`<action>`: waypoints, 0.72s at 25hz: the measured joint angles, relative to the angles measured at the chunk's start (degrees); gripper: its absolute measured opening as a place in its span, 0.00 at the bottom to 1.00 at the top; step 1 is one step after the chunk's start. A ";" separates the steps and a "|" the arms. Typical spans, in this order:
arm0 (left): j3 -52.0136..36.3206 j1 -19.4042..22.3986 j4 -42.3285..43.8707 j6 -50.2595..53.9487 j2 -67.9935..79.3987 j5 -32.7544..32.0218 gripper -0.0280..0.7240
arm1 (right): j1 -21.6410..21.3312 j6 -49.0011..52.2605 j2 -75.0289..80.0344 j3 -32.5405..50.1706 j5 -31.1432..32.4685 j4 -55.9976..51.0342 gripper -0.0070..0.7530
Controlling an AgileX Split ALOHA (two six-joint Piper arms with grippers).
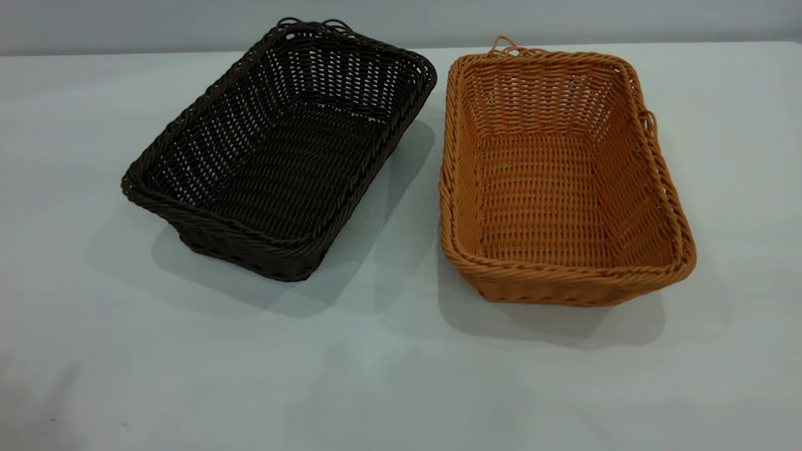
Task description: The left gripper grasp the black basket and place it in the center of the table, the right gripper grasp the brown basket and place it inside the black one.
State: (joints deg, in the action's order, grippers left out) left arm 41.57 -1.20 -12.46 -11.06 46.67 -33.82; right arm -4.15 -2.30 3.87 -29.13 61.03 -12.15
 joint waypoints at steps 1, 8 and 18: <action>1.93 0.00 0.00 -0.06 3.22 1.36 0.69 | 0.00 0.13 2.01 -0.11 -0.81 0.00 0.85; 13.07 0.00 -0.23 -2.86 27.66 6.35 0.69 | 0.00 0.30 14.63 -0.18 -8.67 -2.34 0.80; 24.13 -5.03 -0.22 -7.43 54.79 14.26 0.69 | 0.00 0.30 29.49 -0.18 -14.70 -6.03 0.79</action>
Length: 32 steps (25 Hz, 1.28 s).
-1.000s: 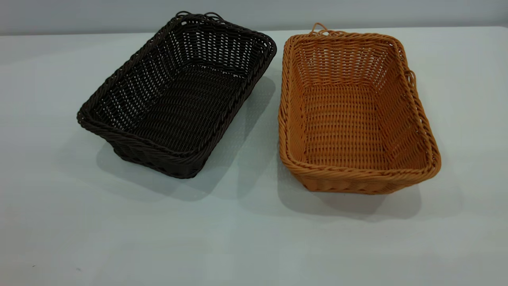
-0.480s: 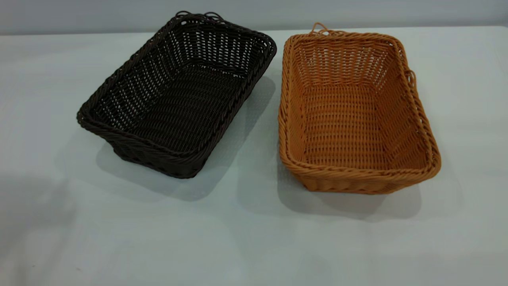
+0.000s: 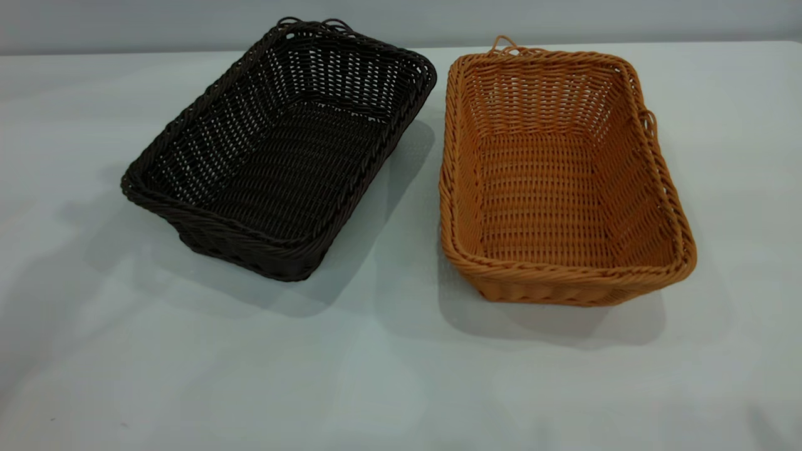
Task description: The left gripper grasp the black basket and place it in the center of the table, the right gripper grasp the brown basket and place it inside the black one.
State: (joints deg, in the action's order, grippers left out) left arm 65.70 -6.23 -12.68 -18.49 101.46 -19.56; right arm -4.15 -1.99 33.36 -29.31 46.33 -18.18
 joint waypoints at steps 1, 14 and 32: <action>1.07 -0.57 0.00 -0.99 1.92 0.39 0.69 | 0.00 0.00 1.09 0.00 -0.16 -0.73 0.79; 16.61 -4.38 0.00 -2.87 26.21 2.70 0.69 | 0.00 -1.54 14.88 0.00 -1.10 -11.59 0.79; 26.29 -6.50 0.16 -8.27 31.55 2.59 0.14 | 0.51 -17.08 44.50 -0.11 -3.37 -35.70 0.78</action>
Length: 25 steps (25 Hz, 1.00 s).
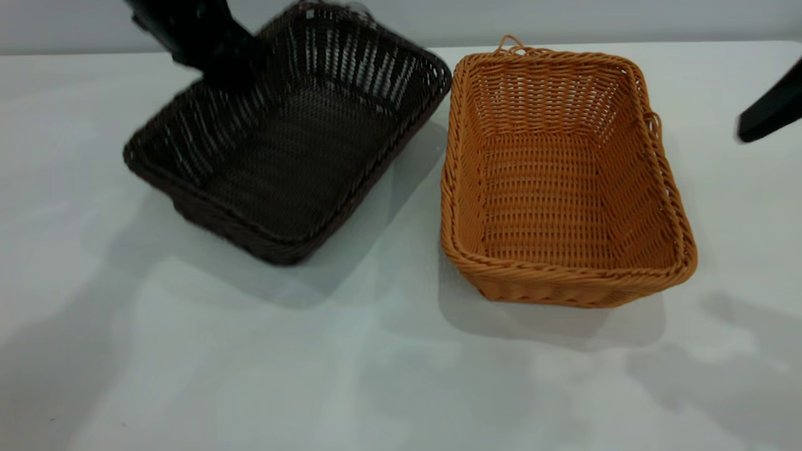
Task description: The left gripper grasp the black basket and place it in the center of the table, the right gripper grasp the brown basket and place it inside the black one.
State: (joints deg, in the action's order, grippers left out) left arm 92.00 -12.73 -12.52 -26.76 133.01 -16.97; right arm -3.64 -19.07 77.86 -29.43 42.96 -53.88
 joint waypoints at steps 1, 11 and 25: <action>0.65 0.14 0.06 -0.01 -0.68 0.00 0.14 | 0.65 -0.84 2.16 -0.07 -0.31 -1.74 0.78; 4.52 0.96 0.24 -0.40 -5.49 1.48 0.14 | 12.08 -4.18 22.06 -0.47 -6.39 -21.32 0.78; 4.52 0.96 0.36 -0.86 -5.49 1.01 0.14 | 12.79 -5.67 45.84 -13.32 -8.54 -35.05 0.62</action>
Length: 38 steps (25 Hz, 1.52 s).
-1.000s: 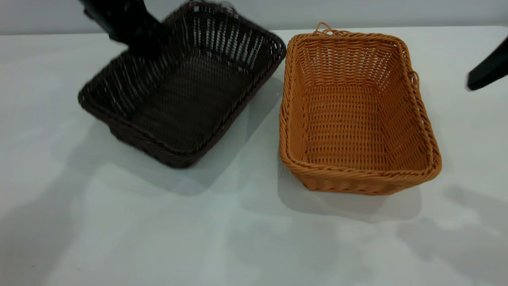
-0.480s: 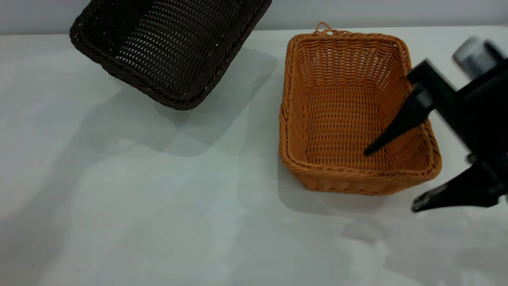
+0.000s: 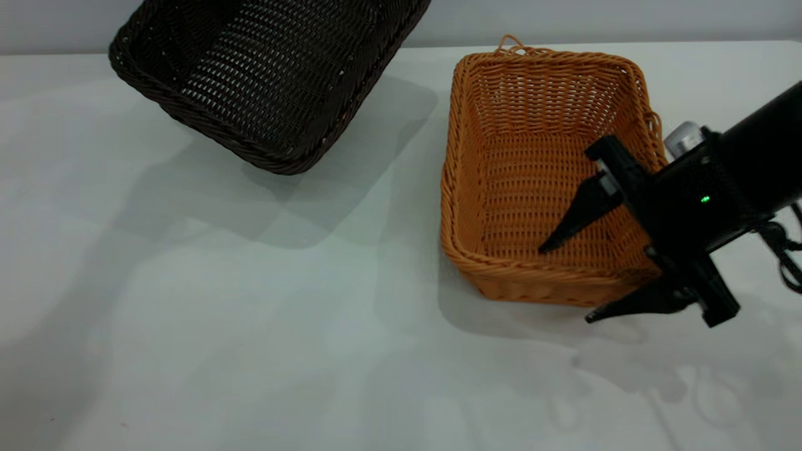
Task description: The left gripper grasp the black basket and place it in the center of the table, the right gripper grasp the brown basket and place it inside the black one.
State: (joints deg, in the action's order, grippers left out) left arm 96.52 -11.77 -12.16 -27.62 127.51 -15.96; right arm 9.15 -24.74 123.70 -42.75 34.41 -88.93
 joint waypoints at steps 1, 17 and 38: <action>0.00 0.00 0.00 -0.46 0.00 0.00 0.14 | 0.00 0.21 1.01 -0.89 0.13 -0.07 0.54; 0.00 2.54 0.26 -16.40 -2.58 -6.76 0.14 | -23.50 -14.45 1.96 -13.62 6.36 3.19 0.10; 0.02 -16.40 -5.27 -51.05 4.61 -20.21 0.17 | -30.07 -10.39 -2.73 -27.91 19.97 23.84 0.10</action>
State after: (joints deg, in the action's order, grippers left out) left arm 96.54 -28.18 -17.43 -78.67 132.13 -36.17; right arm -20.93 -35.13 120.97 -70.66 54.38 -65.10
